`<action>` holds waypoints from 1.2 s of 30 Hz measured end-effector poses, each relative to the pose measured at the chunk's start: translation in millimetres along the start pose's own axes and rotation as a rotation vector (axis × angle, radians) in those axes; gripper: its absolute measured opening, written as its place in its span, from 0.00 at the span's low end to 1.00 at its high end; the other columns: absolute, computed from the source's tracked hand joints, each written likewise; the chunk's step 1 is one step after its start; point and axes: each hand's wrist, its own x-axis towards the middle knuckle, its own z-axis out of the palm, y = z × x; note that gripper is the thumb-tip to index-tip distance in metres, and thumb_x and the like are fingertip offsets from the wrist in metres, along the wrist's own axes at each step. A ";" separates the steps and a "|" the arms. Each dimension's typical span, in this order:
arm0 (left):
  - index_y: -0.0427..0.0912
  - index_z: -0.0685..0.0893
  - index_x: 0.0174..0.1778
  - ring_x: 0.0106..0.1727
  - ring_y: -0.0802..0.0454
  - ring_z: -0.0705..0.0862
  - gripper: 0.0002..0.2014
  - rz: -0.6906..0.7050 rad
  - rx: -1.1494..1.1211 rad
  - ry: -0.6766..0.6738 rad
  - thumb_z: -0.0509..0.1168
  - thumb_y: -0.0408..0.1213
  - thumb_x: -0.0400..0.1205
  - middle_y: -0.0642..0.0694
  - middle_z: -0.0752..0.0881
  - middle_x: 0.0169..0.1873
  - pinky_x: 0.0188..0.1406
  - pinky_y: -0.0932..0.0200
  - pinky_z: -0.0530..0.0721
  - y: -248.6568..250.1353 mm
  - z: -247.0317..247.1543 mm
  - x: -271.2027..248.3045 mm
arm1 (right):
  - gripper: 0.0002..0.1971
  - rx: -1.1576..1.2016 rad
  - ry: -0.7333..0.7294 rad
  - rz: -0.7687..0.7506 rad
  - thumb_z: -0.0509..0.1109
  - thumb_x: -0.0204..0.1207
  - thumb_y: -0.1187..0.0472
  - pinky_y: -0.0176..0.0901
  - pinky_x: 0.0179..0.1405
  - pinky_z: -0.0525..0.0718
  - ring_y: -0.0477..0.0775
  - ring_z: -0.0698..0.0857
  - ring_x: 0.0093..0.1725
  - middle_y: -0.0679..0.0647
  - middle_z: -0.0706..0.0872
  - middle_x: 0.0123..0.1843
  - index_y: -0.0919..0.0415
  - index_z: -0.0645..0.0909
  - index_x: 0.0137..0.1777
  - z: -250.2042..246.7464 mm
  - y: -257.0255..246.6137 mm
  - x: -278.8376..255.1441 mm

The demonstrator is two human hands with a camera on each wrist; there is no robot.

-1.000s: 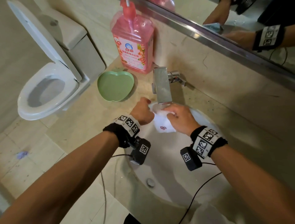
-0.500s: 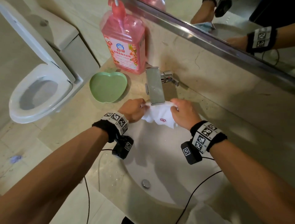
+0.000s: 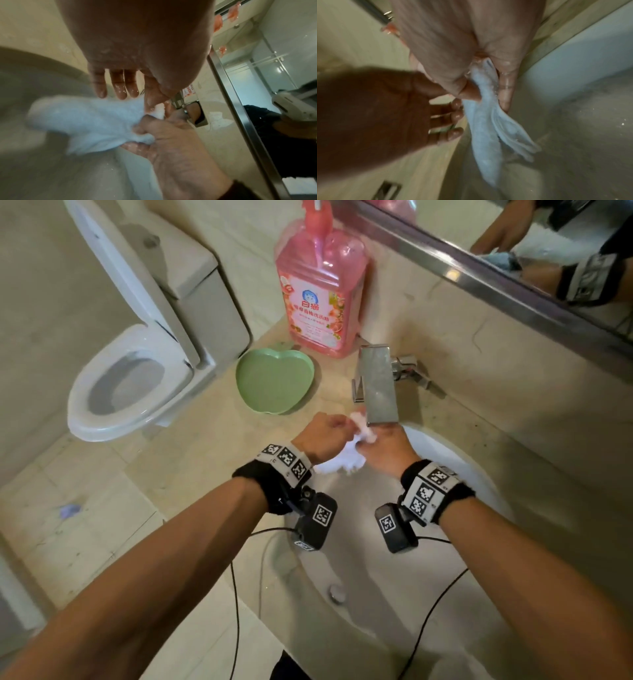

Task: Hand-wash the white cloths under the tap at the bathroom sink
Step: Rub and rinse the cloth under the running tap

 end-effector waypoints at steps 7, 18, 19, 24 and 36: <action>0.42 0.65 0.79 0.65 0.51 0.77 0.43 0.230 0.279 -0.311 0.80 0.36 0.69 0.46 0.78 0.67 0.60 0.64 0.74 -21.4 1.9 13.2 | 0.26 0.314 -0.043 0.051 0.66 0.69 0.77 0.40 0.44 0.84 0.51 0.88 0.52 0.44 0.92 0.49 0.46 0.88 0.54 -29.0 8.3 1.6; 0.43 0.82 0.66 0.62 0.41 0.85 0.20 0.176 0.526 -0.164 0.71 0.45 0.79 0.41 0.87 0.61 0.63 0.50 0.82 -12.1 36.0 44.8 | 0.20 0.298 -0.265 0.076 0.76 0.66 0.78 0.49 0.44 0.89 0.55 0.87 0.52 0.54 0.84 0.56 0.52 0.78 0.43 -66.7 31.1 -6.9; 0.41 0.82 0.67 0.62 0.40 0.84 0.20 0.211 0.578 -0.099 0.70 0.42 0.79 0.39 0.86 0.62 0.63 0.49 0.82 -9.5 33.3 44.0 | 0.20 0.334 -0.318 0.141 0.81 0.65 0.74 0.51 0.47 0.91 0.57 0.88 0.54 0.56 0.83 0.61 0.54 0.76 0.45 -68.2 32.3 -6.7; 0.58 0.87 0.55 0.44 0.42 0.85 0.17 0.328 0.666 -0.106 0.66 0.55 0.72 0.48 0.87 0.49 0.44 0.54 0.83 23.3 28.2 23.0 | 0.35 0.093 -0.286 0.189 0.89 0.60 0.58 0.45 0.34 0.91 0.50 0.88 0.51 0.50 0.84 0.56 0.49 0.76 0.65 -55.6 25.3 1.8; 0.36 0.85 0.55 0.51 0.39 0.87 0.14 -0.024 0.395 0.057 0.68 0.39 0.78 0.38 0.88 0.51 0.51 0.49 0.87 21.4 44.4 31.6 | 0.09 -0.832 -0.139 -0.304 0.75 0.73 0.53 0.41 0.40 0.87 0.54 0.87 0.37 0.55 0.90 0.42 0.59 0.85 0.46 -35.7 21.1 14.5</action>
